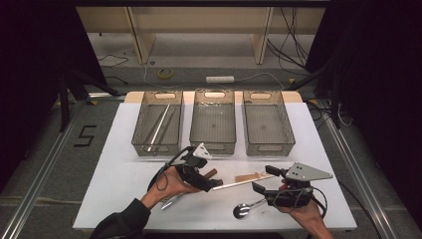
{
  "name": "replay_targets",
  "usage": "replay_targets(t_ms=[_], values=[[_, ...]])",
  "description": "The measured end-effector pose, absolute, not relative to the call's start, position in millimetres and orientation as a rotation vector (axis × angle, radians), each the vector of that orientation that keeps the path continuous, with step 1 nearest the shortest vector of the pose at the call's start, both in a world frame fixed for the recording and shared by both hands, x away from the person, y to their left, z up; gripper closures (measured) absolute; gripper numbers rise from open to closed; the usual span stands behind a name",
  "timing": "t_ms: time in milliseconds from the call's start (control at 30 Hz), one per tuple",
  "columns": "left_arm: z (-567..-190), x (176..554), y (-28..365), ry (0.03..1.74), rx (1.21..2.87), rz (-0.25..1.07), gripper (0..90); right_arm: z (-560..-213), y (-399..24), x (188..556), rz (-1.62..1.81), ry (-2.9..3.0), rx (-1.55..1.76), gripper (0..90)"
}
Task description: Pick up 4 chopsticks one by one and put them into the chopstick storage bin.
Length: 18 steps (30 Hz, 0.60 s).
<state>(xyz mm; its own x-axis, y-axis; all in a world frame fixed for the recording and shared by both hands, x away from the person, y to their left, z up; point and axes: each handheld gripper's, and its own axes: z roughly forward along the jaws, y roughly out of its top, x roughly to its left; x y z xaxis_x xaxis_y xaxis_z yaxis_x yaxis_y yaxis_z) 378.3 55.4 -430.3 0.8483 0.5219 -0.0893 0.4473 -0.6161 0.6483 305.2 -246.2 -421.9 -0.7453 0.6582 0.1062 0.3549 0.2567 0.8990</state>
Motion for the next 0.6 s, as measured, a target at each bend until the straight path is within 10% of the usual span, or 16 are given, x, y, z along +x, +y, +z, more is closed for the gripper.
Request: replay_targets(t_ms=[600], values=[[-453.0,373.1,7.7,0.554,2.464,0.079,44.6,-422.8,-244.9,306.4,1.484,2.257,0.935,26.3]])
